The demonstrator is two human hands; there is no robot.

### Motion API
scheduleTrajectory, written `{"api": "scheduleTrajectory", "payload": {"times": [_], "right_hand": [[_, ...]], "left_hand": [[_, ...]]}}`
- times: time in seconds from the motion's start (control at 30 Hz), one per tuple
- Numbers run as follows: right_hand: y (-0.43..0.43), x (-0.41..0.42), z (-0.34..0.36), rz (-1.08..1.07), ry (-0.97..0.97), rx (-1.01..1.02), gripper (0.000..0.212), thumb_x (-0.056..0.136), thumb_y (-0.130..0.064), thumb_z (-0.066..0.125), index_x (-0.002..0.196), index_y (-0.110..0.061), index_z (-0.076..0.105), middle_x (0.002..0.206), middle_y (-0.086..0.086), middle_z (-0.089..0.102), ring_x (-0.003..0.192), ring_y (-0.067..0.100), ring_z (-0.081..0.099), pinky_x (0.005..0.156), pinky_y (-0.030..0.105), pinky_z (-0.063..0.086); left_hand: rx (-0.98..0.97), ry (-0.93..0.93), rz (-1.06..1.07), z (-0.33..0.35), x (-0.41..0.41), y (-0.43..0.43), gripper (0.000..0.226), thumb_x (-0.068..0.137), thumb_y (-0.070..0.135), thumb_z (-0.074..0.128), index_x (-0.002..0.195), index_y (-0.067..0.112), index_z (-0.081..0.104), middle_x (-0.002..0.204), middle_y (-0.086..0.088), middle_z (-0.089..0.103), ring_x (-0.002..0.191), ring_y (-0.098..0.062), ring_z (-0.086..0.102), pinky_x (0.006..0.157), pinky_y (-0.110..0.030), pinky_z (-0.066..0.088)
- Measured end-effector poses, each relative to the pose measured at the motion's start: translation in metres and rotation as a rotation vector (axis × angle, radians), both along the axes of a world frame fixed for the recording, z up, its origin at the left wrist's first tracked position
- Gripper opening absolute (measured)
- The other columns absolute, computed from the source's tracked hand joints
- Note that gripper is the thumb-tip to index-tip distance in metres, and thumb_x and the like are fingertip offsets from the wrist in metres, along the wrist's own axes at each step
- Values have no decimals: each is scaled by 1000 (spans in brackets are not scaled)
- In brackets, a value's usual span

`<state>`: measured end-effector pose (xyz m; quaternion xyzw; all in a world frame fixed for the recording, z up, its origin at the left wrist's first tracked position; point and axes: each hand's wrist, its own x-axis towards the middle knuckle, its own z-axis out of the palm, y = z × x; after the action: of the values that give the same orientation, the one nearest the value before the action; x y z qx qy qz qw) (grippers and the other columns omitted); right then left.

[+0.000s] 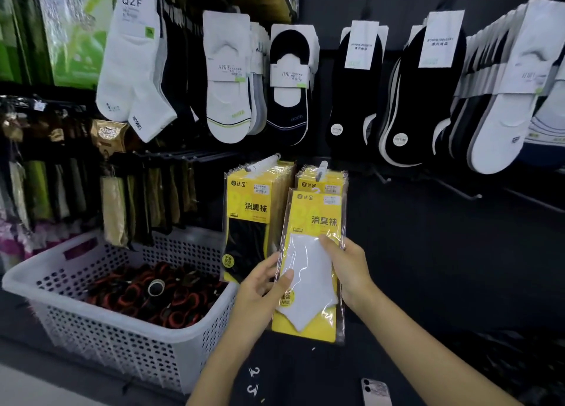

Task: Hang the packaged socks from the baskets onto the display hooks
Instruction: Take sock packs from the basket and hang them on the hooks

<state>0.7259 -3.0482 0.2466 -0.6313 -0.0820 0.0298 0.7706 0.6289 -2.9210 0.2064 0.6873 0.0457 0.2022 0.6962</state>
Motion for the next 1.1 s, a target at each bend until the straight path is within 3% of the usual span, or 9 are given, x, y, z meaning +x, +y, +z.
{"api": "scheduleTrajectory", "payload": {"times": [0.13, 0.33, 0.47, 0.57, 0.7, 0.77, 0.83, 0.93, 1.1], "right_hand": [[3, 4, -4, -40, 28, -21, 6, 92, -17, 62, 92, -12, 66, 101, 15, 71, 93, 31, 68, 88, 46, 54], [-3, -6, -14, -198, -183, 63, 7, 93, -20, 60, 91, -25, 65, 94, -3, 72, 92, 18, 70, 78, 34, 57], [1, 6, 1, -113, -241, -51, 7, 94, -17, 59, 93, -19, 65, 93, -1, 72, 88, 16, 70, 77, 32, 57], [5, 22, 4, -75, -151, -118, 6, 93, -17, 60, 89, -18, 65, 94, 2, 72, 90, 20, 68, 79, 34, 54], [1, 37, -8, -63, 78, -97, 20, 87, -27, 68, 83, -9, 64, 102, 18, 70, 82, 20, 65, 71, 29, 52], [-6, 39, -17, -62, 148, -82, 20, 88, -29, 68, 83, -11, 62, 95, 10, 69, 80, 17, 64, 65, 26, 52], [-17, 38, -34, -40, 211, -88, 18, 91, -28, 64, 95, -10, 62, 95, 3, 65, 85, 16, 62, 72, 26, 51], [-44, 30, -74, -69, 265, -164, 16, 94, -26, 60, 103, -14, 59, 105, 3, 62, 100, 18, 59, 89, 30, 48], [-90, -13, -161, -1, 417, -265, 5, 95, -22, 58, 94, -18, 62, 108, 3, 63, 100, 19, 61, 88, 31, 50]], "left_hand": [[2, 38, -12, -10, 4, -2, 42, 87, 27, 64, 126, 33, 51, 110, 15, 66, 91, 9, 64, 66, -6, 47], [78, 23, -64, -14, 6, -6, 73, 72, 54, 62, 139, 35, 42, 135, 23, 48, 120, 3, 49, 98, -21, 43], [66, 4, -53, -14, 9, -7, 79, 71, 55, 61, 143, 32, 37, 135, 26, 46, 116, 7, 51, 84, -12, 46], [46, 13, -33, -16, 11, -5, 74, 75, 53, 58, 143, 32, 36, 132, 27, 43, 102, 24, 47, 73, -3, 43], [37, 87, -20, -29, 15, -4, 60, 86, 45, 56, 142, 28, 40, 137, 17, 47, 115, 6, 48, 89, -16, 38], [37, 147, -36, -41, 16, -5, 53, 91, 41, 55, 140, 28, 41, 136, 15, 47, 117, 1, 46, 91, -16, 36], [55, 191, -53, -54, 15, -4, 50, 92, 39, 54, 140, 28, 41, 136, 12, 47, 114, 1, 45, 87, -14, 36], [85, 269, -48, -77, 13, -6, 51, 92, 40, 55, 139, 25, 43, 138, 7, 47, 119, -5, 44, 96, -22, 35], [259, 483, -181, -134, -4, -24, 59, 92, 43, 56, 143, 20, 39, 141, 4, 43, 130, -16, 41, 100, -25, 37]]}}
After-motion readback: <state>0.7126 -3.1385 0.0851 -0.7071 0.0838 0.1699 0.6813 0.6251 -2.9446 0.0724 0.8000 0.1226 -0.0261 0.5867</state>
